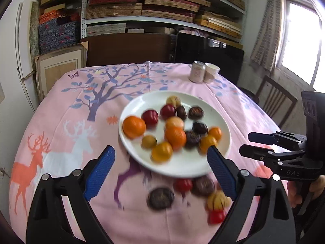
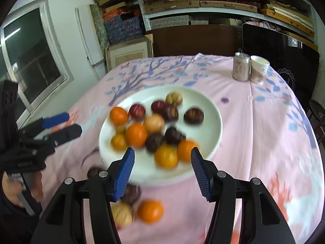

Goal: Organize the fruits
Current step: 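Grasp a red tomato with the left tool while the right tool grasps the striped pepino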

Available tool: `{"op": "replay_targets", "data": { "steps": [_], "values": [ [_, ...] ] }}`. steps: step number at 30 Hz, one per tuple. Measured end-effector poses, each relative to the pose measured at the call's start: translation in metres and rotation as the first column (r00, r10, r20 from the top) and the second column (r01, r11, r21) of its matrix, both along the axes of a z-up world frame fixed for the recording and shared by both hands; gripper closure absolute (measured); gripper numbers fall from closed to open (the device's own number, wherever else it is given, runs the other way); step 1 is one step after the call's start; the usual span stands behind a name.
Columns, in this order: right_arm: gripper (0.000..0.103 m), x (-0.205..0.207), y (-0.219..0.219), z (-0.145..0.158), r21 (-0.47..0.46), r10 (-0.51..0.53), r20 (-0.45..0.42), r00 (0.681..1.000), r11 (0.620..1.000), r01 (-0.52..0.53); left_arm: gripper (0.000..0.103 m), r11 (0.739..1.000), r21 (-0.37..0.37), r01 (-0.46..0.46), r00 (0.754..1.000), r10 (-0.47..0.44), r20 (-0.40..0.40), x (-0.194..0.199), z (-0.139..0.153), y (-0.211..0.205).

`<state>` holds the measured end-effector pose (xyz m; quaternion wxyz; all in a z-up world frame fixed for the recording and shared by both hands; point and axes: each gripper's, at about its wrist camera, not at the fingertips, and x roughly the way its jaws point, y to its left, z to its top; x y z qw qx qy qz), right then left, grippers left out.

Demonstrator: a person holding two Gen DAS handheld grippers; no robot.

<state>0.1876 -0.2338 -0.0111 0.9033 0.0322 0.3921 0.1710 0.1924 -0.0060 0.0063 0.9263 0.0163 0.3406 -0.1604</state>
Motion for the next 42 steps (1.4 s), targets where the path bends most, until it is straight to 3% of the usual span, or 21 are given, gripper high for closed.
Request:
{"op": "replay_targets", "data": {
  "steps": [6, 9, 16, 19, 21, 27, 32, 36, 37, 38, 39, 41, 42],
  "values": [
    [0.045, -0.057, 0.012, -0.035, -0.007, 0.026, -0.029, 0.999, 1.000, -0.026, 0.013, 0.999, 0.043, 0.025, 0.999, -0.023, -0.049, -0.049, -0.029, 0.001],
    [0.045, -0.063, 0.022, -0.041, 0.015, 0.051, -0.054, 0.997, 0.999, -0.051, 0.013, 0.997, 0.077, -0.002, 0.997, 0.008, -0.071, -0.057, -0.044, 0.006],
    [0.045, -0.056, 0.056, -0.051, -0.019, 0.072, -0.088, 0.994, 0.997, -0.074, 0.013, 0.997, 0.060, -0.052, 0.995, 0.057, -0.087, -0.060, -0.050, 0.024],
    [0.051, -0.045, 0.060, -0.058, -0.014, 0.050, -0.114, 0.992, 0.999, -0.052, 0.013, 0.997, 0.058, -0.048, 0.995, 0.053, -0.089, -0.061, -0.051, 0.024],
    [0.063, -0.039, 0.059, -0.062, 0.002, 0.038, -0.134, 0.990, 0.999, -0.038, 0.013, 0.998, 0.056, -0.043, 0.995, 0.048, -0.091, -0.059, -0.051, 0.022],
    [0.063, -0.056, 0.034, -0.042, 0.085, 0.015, -0.057, 0.998, 0.996, -0.010, 0.013, 0.996, 0.076, 0.039, 0.995, -0.032, -0.095, -0.065, -0.053, 0.002],
    [0.063, -0.081, -0.013, -0.020, 0.112, -0.090, 0.023, 0.996, 0.990, 0.087, 0.013, 0.979, 0.139, 0.146, 0.987, -0.136, -0.080, -0.081, -0.061, -0.043],
    [0.063, -0.097, -0.042, -0.018, 0.133, -0.136, 0.027, 0.990, 0.982, 0.131, 0.014, 0.966, 0.203, 0.160, 0.987, -0.149, -0.066, -0.083, -0.070, -0.075],
    [0.063, -0.100, -0.044, -0.019, 0.136, -0.139, 0.025, 0.990, 0.982, 0.135, 0.015, 0.965, 0.210, 0.158, 0.987, -0.146, -0.070, -0.081, -0.072, -0.079],
    [0.063, -0.103, -0.047, -0.020, 0.140, -0.140, 0.021, 0.990, 0.981, 0.136, 0.027, 0.965, 0.213, 0.154, 0.987, -0.139, -0.083, -0.078, -0.075, -0.081],
    [0.063, -0.105, -0.048, -0.022, 0.142, -0.140, 0.019, 0.990, 0.981, 0.136, 0.050, 0.966, 0.206, 0.155, 0.985, -0.133, -0.113, -0.072, -0.080, -0.083],
    [0.063, -0.107, -0.051, -0.025, 0.145, -0.140, 0.012, 0.990, 0.980, 0.137, 0.066, 0.971, 0.161, 0.178, 0.974, -0.149, -0.173, -0.065, -0.087, -0.083],
    [0.063, -0.108, -0.053, -0.026, 0.148, -0.141, 0.011, 0.990, 0.979, 0.138, 0.068, 0.970, 0.161, 0.183, 0.972, -0.155, -0.176, -0.065, -0.088, -0.084]
  ]
}}
